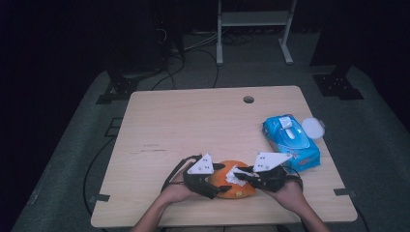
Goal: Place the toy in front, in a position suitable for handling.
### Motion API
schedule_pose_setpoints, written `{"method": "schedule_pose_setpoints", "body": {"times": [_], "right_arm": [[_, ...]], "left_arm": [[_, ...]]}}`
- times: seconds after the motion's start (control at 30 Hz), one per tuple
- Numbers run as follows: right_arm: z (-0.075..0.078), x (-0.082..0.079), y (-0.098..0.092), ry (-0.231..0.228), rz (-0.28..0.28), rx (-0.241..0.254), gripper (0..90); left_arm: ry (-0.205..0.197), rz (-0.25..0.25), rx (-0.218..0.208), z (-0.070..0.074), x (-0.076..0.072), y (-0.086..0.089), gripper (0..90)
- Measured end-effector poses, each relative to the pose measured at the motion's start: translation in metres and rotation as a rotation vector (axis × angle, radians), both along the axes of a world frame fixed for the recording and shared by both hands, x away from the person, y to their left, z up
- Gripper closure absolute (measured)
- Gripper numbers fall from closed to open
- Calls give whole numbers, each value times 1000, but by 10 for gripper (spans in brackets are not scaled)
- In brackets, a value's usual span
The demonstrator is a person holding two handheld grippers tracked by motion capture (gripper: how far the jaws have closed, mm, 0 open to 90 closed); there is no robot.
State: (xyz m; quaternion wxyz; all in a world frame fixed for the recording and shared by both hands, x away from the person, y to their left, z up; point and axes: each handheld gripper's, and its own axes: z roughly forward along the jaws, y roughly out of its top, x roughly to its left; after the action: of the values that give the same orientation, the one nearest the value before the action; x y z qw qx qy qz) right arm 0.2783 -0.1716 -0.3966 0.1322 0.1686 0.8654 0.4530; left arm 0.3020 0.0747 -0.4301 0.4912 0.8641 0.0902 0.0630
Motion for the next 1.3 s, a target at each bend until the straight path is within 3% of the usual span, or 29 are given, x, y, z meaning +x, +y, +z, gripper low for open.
{"method": "schedule_pose_setpoints", "body": {"times": [0.13, 0.23, 0.3, 0.33, 0.37, 0.5, 0.53, 0.6, 0.63, 0.67, 0.73, 0.8, 0.87, 0.9, 0.97, 1.0, 1.1, 1.13, 1.2, 1.23, 1.3], "right_arm": [[-4, 5, -20, 43, -41, 32, 804], [-5, 8, -31, 50, -67, 19, 804], [-5, 8, -33, 57, -70, 23, 804], [-6, 9, -34, 64, -70, 35, 804], [-7, 9, -31, 72, -58, 55, 804], [-5, 7, -22, 68, -6, 74, 802], [-5, 6, -22, 60, -6, 69, 801], [-4, 7, -24, 66, -5, 78, 801], [-6, 9, -28, 77, -17, 75, 802], [-6, 9, -28, 77, -17, 75, 802], [-10, 11, -33, 95, -33, 79, 802], [-8, 8, -31, 83, -20, 79, 802], [-7, 6, -29, 83, -9, 83, 802], [-5, 2, -21, 72, 26, 79, 802], [-5, 2, -19, 59, 23, 70, 802], [-6, 6, -20, 66, -11, 78, 803], [-9, 13, -26, 74, -58, 83, 803], [-14, 20, -32, 90, -103, 74, 803], [-16, 22, -34, 104, -112, 73, 803], [-21, 24, -39, 136, -114, 93, 803], [-21, 24, -40, 140, -112, 97, 803]], "left_arm": [[30, 16, -15, -3, 6, 6, 293], [42, 22, -19, -3, 7, 8, 287], [55, 24, -39, -1, 7, 8, 194], [64, 28, -58, 1, 7, 5, 194], [78, 37, -65, 3, 7, 2, 96], [55, 50, -40, 2, 7, -3, 190], [62, 61, -46, 1, 9, 1, 273], [79, 85, -58, 0, 11, 7, 297], [116, 107, -77, -2, 16, 14, 325], [116, 107, -77, -2, 16, 14, 330], [154, 136, -101, -4, 22, 21, 336], [182, 168, -119, -6, 27, 25, 335], [187, 181, -123, -6, 27, 25, 335], [186, 189, -125, -6, 27, 25, 330], [183, 191, -125, -6, 27, 25, 324], [180, 195, -127, -6, 27, 24, 318], [167, 179, -123, -5, 23, 22, 311], [162, 128, -108, -4, 19, 19, 293], [152, 101, -97, -2, 16, 17, 283], [142, 82, -85, 0, 15, 16, 242], [147, 45, -82, 3, 15, 17, 216]]}}
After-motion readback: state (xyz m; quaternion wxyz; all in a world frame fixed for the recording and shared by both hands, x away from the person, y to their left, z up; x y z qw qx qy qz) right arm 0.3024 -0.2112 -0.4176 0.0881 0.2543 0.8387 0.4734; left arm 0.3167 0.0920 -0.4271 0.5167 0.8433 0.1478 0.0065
